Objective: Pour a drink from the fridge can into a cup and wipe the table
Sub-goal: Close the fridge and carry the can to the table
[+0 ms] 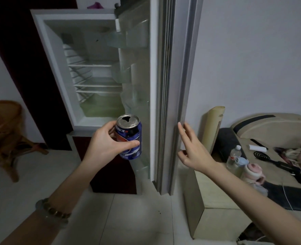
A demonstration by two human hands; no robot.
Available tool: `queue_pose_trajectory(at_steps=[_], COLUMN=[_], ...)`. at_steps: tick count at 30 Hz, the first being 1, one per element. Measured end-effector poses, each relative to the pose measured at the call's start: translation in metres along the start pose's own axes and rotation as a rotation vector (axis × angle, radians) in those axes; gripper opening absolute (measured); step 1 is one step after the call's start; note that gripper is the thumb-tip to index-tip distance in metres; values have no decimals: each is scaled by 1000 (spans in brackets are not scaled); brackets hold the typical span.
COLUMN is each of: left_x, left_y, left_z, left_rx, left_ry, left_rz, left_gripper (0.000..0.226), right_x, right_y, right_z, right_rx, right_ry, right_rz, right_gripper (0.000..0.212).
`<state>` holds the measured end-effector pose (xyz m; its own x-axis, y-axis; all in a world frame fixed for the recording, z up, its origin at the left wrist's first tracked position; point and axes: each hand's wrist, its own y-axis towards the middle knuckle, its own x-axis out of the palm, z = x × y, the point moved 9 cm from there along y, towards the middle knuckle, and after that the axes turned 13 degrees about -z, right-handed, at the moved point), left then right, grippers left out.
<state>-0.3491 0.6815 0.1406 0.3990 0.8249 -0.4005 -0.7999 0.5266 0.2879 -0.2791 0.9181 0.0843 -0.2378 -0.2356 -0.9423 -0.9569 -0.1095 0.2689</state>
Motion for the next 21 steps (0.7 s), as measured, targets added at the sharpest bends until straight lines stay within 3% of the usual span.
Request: queue_pose_trajectory(at_steps=[9, 21], left_x=[-44, -135], left_y=[-43, -71], left_z=[-27, -76], left_rx=[-125, -252], left_ry=[76, 19], left_rz=[89, 258], left_gripper=[54, 56], right_x=[24, 65], right_y=[29, 108], right_z=[-84, -197], right_rx=[-420, -671], right_ry=[-337, -623], right_rz=[94, 214], right_gripper=[71, 58])
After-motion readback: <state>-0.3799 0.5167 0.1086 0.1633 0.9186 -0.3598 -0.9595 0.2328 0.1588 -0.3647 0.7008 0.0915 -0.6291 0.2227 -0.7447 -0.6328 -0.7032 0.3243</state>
